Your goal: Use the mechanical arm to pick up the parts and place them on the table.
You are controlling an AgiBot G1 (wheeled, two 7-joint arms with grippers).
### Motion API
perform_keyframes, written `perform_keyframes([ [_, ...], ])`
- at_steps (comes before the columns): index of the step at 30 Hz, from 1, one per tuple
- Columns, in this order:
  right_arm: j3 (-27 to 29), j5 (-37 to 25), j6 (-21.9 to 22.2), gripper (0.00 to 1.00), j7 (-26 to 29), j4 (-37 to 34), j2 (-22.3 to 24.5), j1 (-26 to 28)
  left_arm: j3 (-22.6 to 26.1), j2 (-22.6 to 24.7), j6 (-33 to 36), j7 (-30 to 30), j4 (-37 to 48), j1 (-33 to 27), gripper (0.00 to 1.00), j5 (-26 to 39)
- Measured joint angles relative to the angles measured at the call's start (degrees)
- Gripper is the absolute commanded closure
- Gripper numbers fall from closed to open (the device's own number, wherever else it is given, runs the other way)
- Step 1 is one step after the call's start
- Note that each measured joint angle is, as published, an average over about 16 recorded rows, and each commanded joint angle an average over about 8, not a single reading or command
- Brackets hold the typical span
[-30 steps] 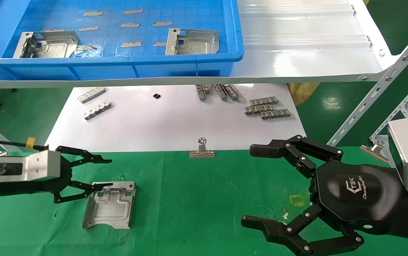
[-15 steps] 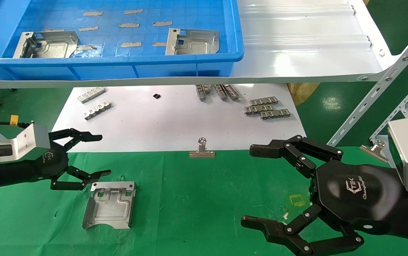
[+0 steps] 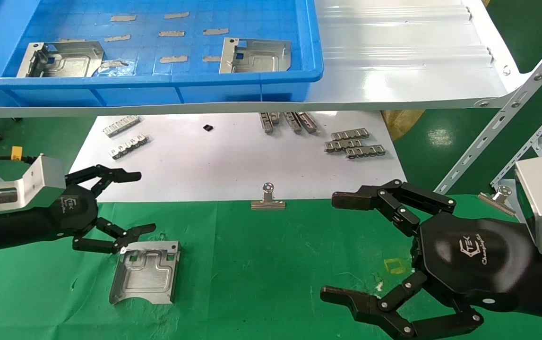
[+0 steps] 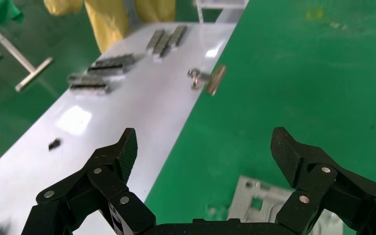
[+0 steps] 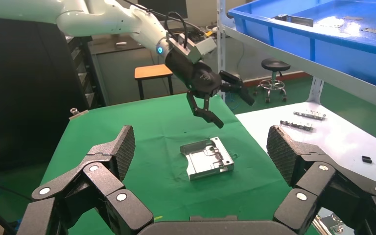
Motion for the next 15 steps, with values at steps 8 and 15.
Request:
perform_keyframes([
  [8, 0.0, 0.0, 0.0, 0.0, 0.0, 0.0, 0.0, 0.0, -3.61, -1.84, -0.7, -6.65, -9.74, 4.66, 0.0, -2.7],
  [15, 0.0, 0.0, 0.0, 0.0, 0.0, 0.0, 0.0, 0.0, -6.77, -3.44, -1.31, -12.46, -18.26, 8.74, 0.0, -5.05],
])
